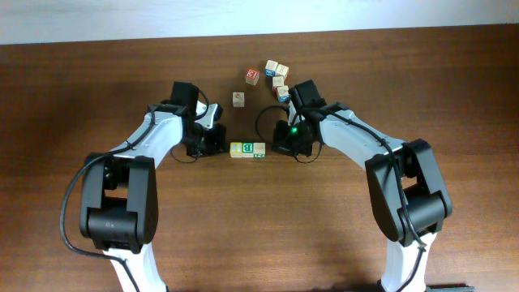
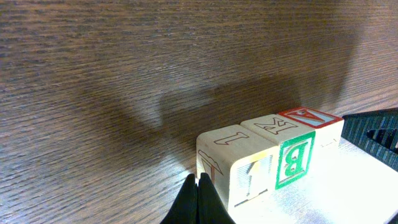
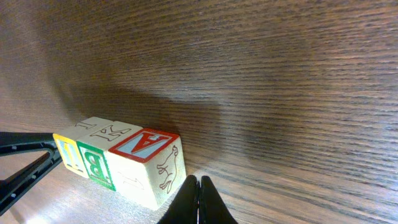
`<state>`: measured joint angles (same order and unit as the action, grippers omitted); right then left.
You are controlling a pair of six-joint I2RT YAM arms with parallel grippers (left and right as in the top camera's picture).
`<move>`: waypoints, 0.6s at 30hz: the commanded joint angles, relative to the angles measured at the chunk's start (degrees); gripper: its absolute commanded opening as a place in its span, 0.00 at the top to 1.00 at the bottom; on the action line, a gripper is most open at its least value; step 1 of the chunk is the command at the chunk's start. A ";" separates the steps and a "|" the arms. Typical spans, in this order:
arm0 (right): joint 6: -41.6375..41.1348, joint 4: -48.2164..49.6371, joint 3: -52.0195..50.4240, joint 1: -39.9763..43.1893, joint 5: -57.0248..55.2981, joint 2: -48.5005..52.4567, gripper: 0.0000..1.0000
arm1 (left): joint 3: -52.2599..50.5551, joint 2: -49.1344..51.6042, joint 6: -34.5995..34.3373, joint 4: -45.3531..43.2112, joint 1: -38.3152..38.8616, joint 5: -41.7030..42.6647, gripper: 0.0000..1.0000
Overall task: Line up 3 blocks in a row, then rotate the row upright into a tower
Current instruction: 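Squeeze the row of three blocks between both grippers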
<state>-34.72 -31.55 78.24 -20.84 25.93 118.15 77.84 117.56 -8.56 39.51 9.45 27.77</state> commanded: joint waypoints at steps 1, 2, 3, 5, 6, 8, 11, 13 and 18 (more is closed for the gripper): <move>-0.76 0.46 -0.20 -0.70 -0.98 0.52 0.96 | -0.13 0.61 1.18 -0.04 0.02 1.44 1.00; -0.76 0.55 -0.22 -0.92 -1.11 0.52 0.96 | -0.13 0.61 1.18 -0.07 0.02 1.44 1.00; -0.79 0.57 -0.22 -1.07 -1.16 0.52 0.96 | -0.13 0.61 1.18 -0.07 0.02 1.44 1.00; -0.79 1.20 -0.22 -1.62 -1.20 0.52 0.96 | -0.13 0.61 1.16 -0.09 0.02 1.44 1.00; -0.79 1.49 -0.24 -1.79 -1.38 0.52 0.96 | -0.13 0.61 1.16 -0.09 0.02 1.44 1.00; -0.83 1.84 -0.24 -2.08 -1.62 0.52 0.96 | -0.13 0.61 1.16 -0.09 0.02 1.44 1.00; -0.98 1.81 -0.24 -2.14 -1.79 0.52 0.96 | -0.13 0.61 1.16 -0.09 0.26 1.44 1.00; -0.98 1.77 -0.24 -2.19 -1.81 0.55 0.96 | -0.13 0.61 1.18 -0.09 0.59 1.40 1.00; -1.01 1.79 -0.24 -2.80 -2.21 0.63 0.96 | -0.13 0.61 1.16 -0.57 1.66 1.38 1.00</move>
<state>-35.66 -29.89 78.24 -22.74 25.06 118.15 77.84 117.56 -8.56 39.35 10.26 28.12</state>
